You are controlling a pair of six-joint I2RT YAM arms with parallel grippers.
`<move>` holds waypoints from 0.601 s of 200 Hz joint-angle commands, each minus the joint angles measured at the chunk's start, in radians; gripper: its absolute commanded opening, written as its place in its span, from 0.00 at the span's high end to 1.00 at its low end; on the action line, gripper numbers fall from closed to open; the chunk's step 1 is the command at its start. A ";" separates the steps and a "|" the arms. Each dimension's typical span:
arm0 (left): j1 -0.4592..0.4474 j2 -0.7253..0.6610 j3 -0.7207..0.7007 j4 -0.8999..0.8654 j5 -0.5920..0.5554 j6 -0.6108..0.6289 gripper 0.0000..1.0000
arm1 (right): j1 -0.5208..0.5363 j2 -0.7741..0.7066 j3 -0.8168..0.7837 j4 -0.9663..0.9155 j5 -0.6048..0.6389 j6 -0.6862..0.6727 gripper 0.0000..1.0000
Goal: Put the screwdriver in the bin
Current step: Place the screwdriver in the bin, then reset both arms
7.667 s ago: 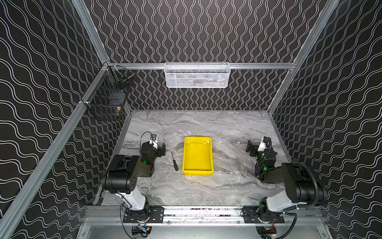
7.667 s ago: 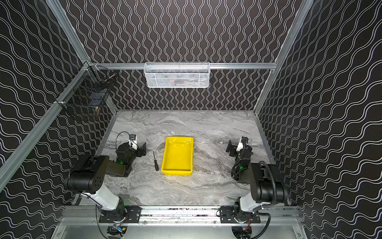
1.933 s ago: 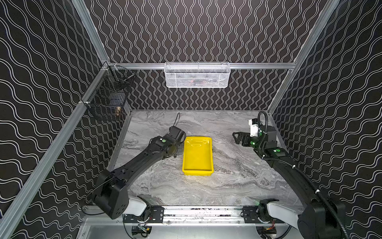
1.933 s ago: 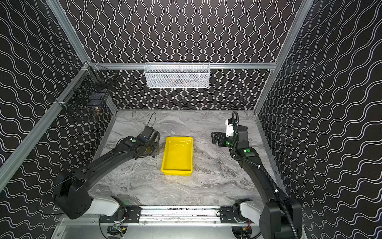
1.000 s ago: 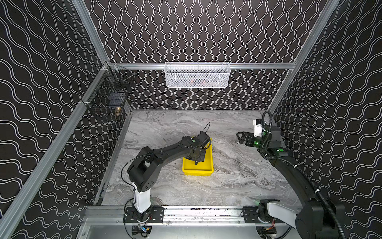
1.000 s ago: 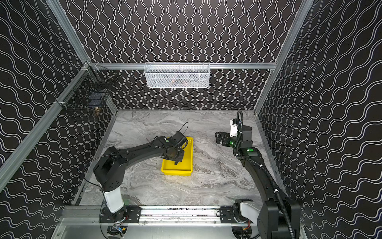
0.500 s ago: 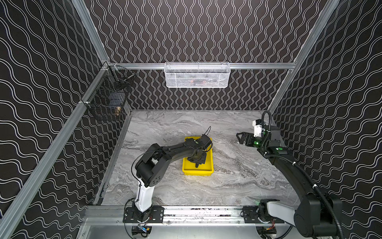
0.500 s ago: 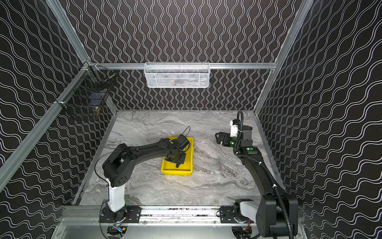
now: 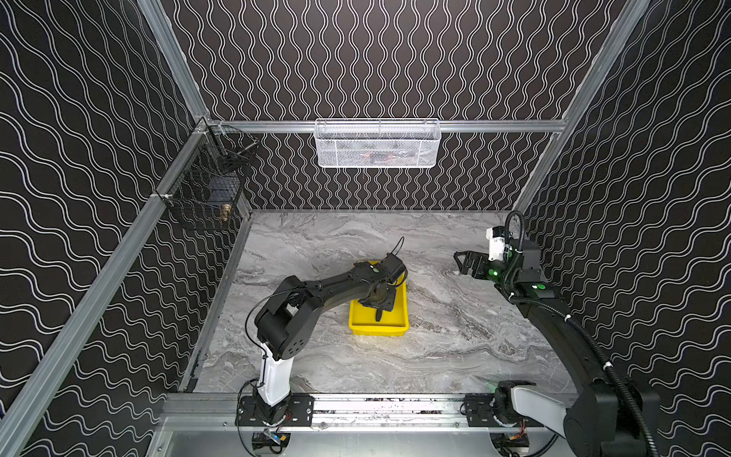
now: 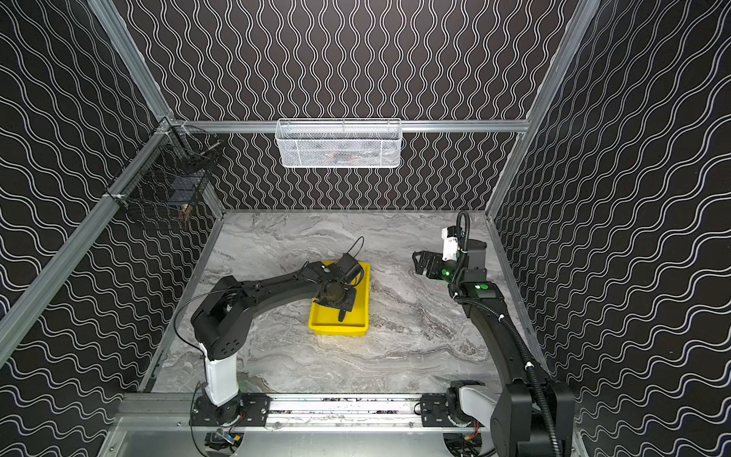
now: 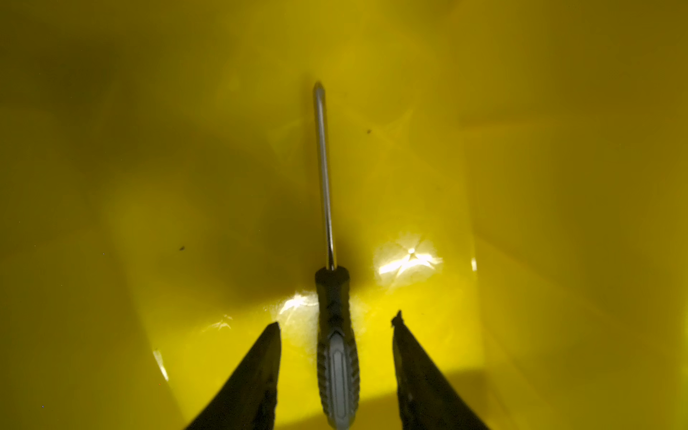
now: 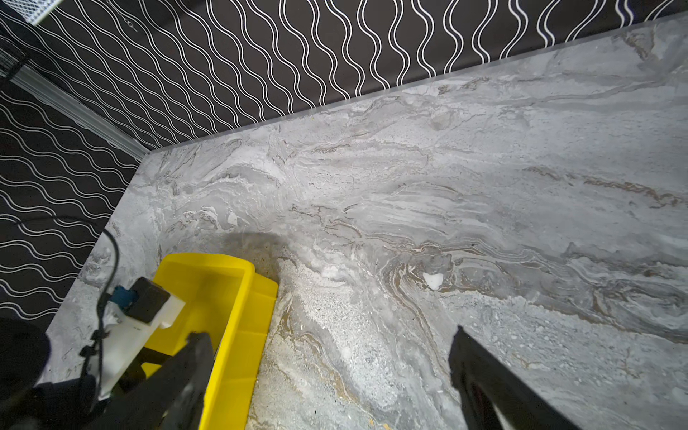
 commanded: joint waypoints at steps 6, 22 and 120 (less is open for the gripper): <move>0.001 -0.026 0.044 -0.024 -0.025 0.017 0.39 | 0.001 -0.012 0.015 -0.005 -0.015 -0.002 0.01; 0.001 -0.037 0.087 -0.040 -0.038 0.036 0.32 | 0.001 -0.013 0.021 -0.012 -0.012 -0.002 0.01; 0.159 -0.265 0.090 0.044 -0.043 0.207 0.01 | -0.002 -0.047 0.080 -0.018 0.065 -0.001 0.01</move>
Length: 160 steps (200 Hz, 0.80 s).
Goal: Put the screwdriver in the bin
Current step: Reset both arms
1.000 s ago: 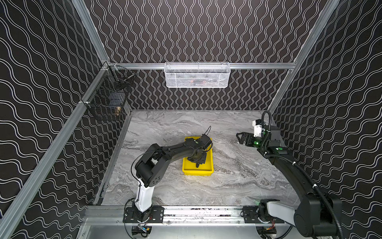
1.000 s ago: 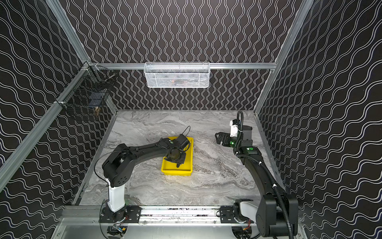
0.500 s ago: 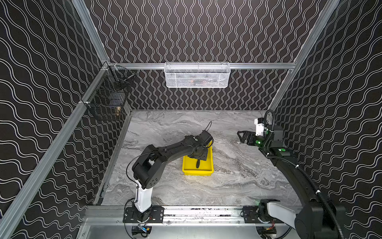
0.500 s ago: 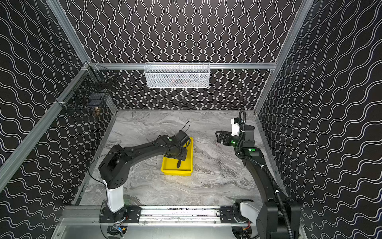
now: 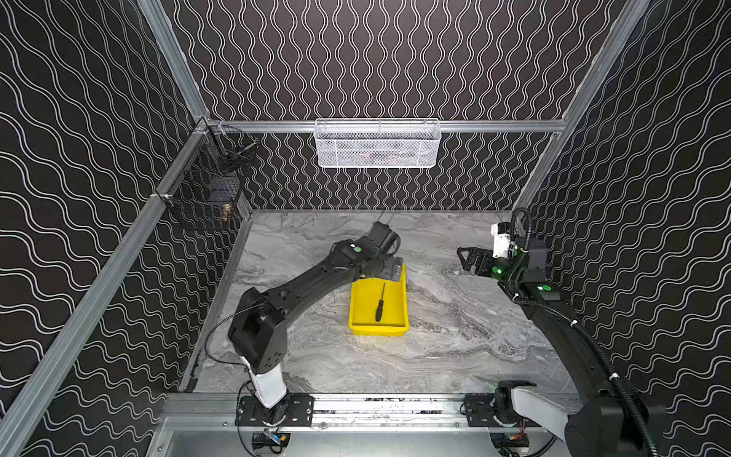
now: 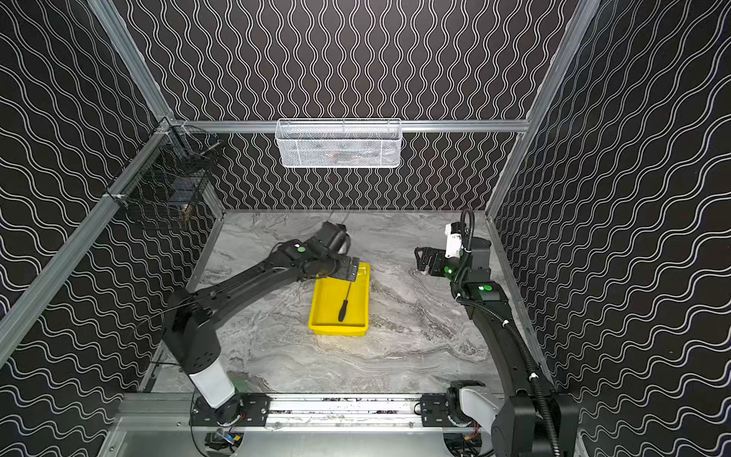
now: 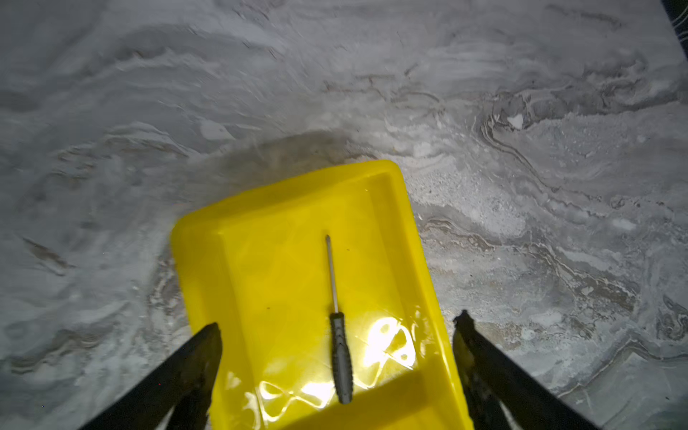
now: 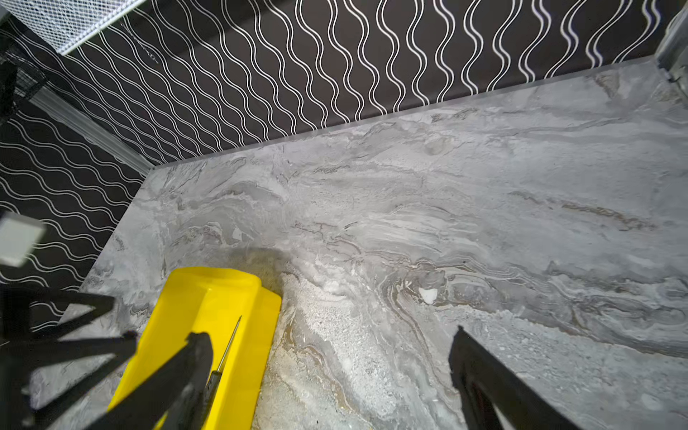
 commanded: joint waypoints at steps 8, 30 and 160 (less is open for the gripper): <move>0.100 -0.089 -0.061 0.070 0.024 0.072 0.01 | -0.002 -0.007 0.055 -0.007 0.045 -0.011 0.01; 0.190 -0.154 -0.118 0.106 0.046 0.090 0.01 | -0.008 -0.012 0.079 -0.036 0.099 -0.033 0.01; 0.386 -0.388 -0.367 0.224 -0.211 0.145 0.01 | -0.072 -0.129 -0.021 0.061 0.236 0.006 0.01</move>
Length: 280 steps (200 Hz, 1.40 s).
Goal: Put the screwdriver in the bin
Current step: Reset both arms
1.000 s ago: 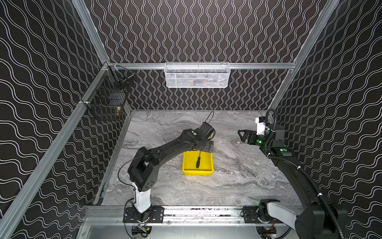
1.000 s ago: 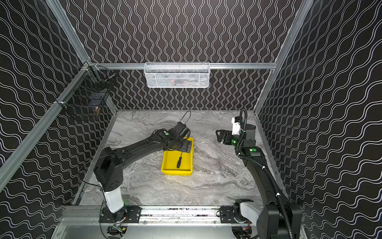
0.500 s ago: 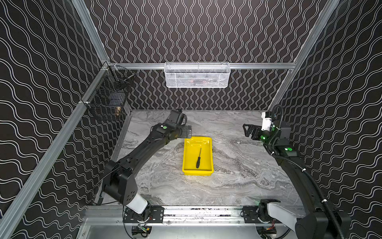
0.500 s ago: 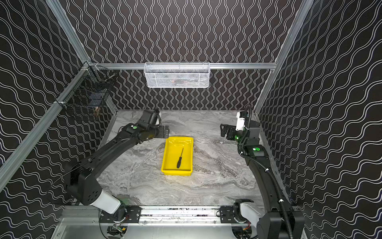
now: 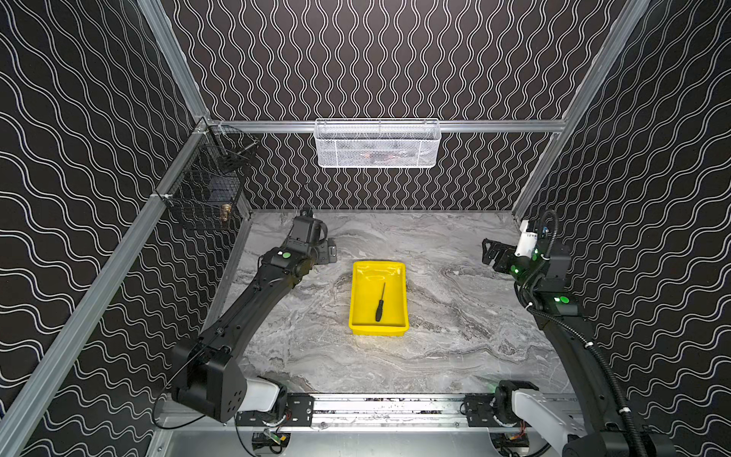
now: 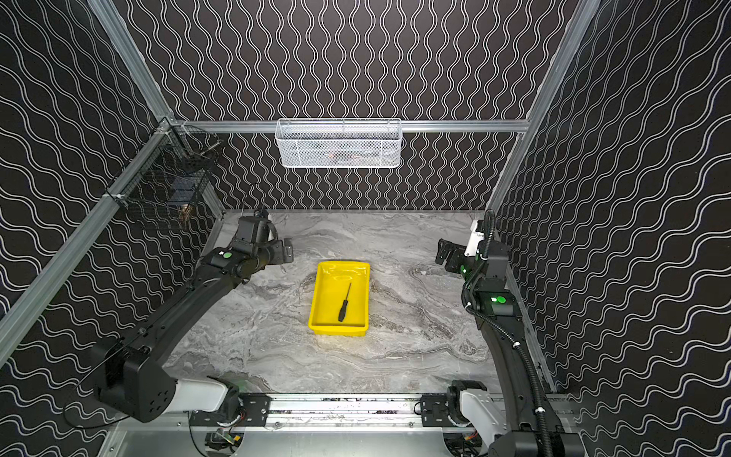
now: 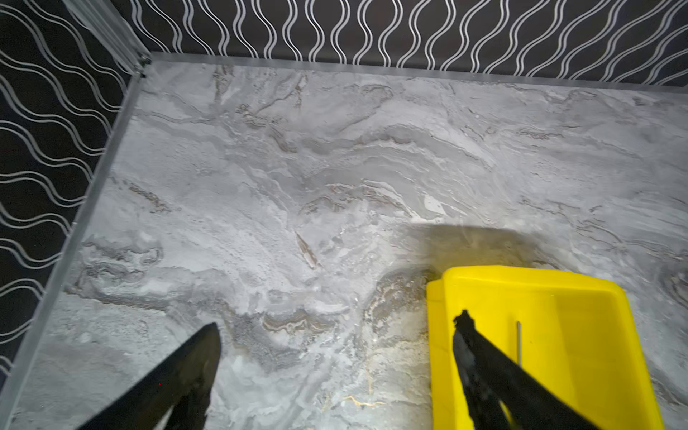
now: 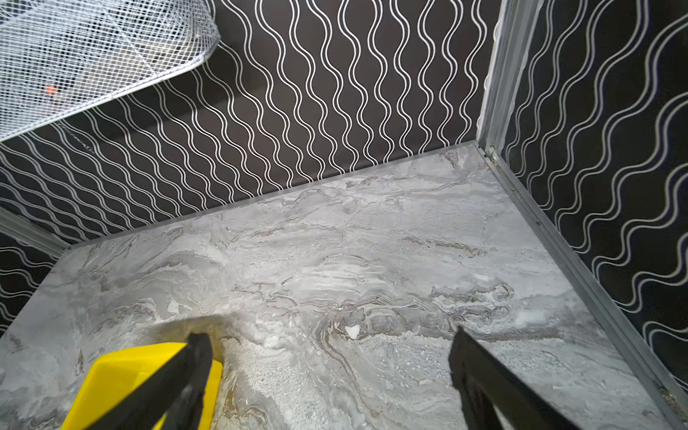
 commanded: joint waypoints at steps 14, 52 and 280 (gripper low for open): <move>0.022 -0.056 -0.095 0.132 -0.113 0.026 0.01 | -0.005 0.004 -0.043 0.090 0.020 0.026 0.00; 0.060 -0.114 -0.285 0.389 -0.162 0.067 0.01 | -0.018 0.006 -0.142 0.246 0.032 0.061 0.00; 0.169 -0.036 -0.842 1.268 -0.002 0.428 0.01 | -0.026 0.198 -0.632 1.180 0.182 -0.082 0.00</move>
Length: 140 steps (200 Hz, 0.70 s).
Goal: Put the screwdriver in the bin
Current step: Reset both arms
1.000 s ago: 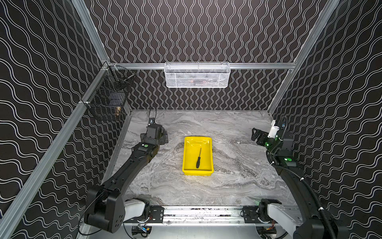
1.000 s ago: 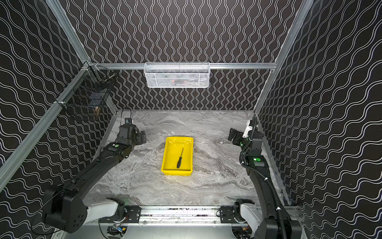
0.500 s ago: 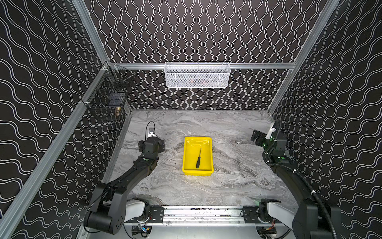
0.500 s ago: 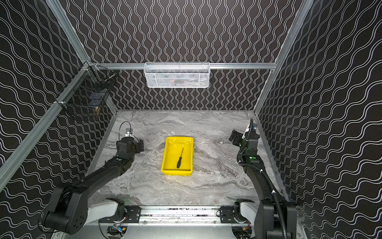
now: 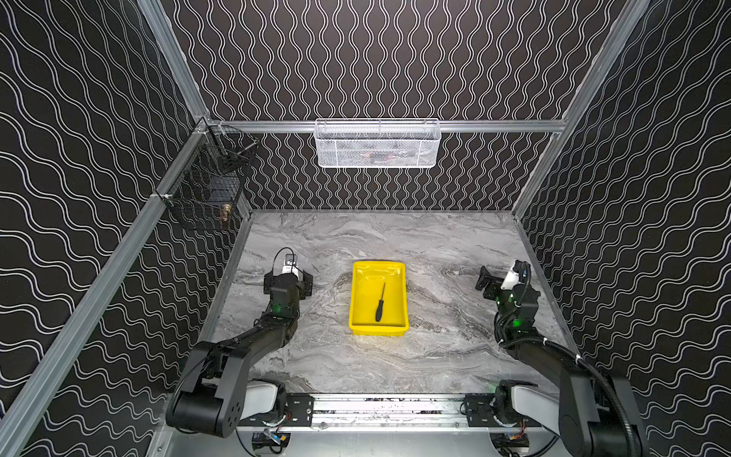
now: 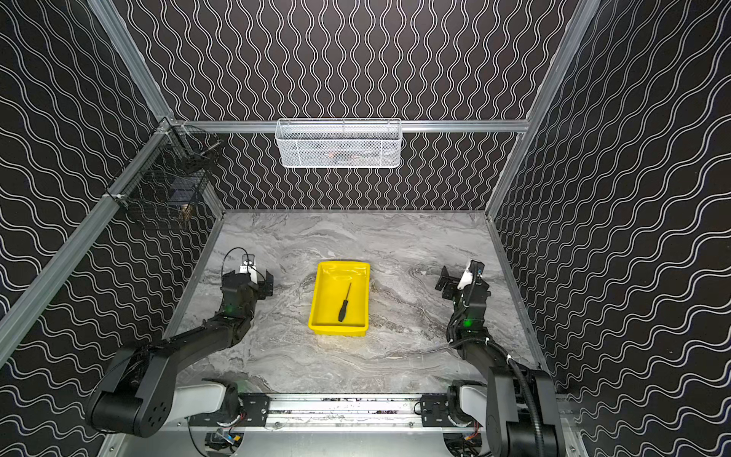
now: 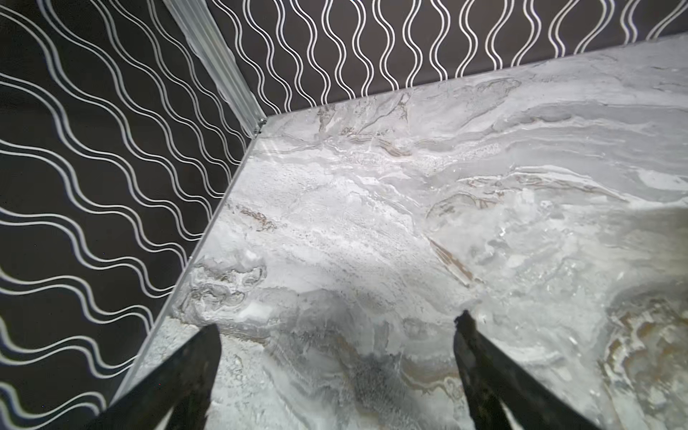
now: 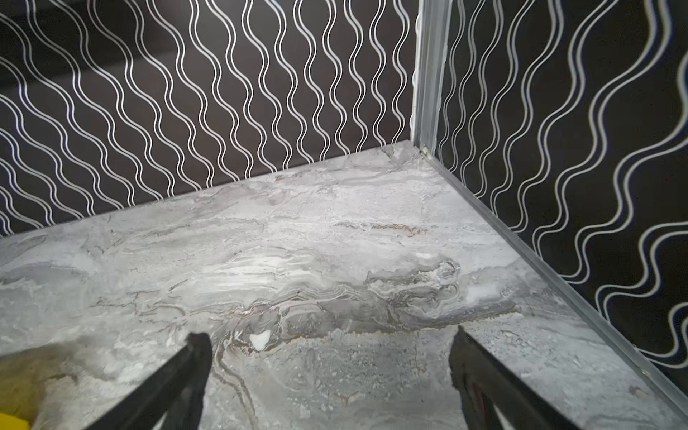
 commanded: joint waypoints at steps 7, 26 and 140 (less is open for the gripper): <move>0.009 0.037 -0.016 0.142 0.118 0.029 0.01 | -0.002 0.015 0.020 0.138 -0.007 -0.011 0.00; 0.019 0.082 -0.024 0.208 0.137 0.023 0.01 | -0.002 0.031 0.052 0.047 -0.028 -0.030 0.00; 0.058 0.283 -0.055 0.441 0.224 0.002 0.01 | -0.005 0.215 -0.001 0.254 -0.059 -0.072 0.01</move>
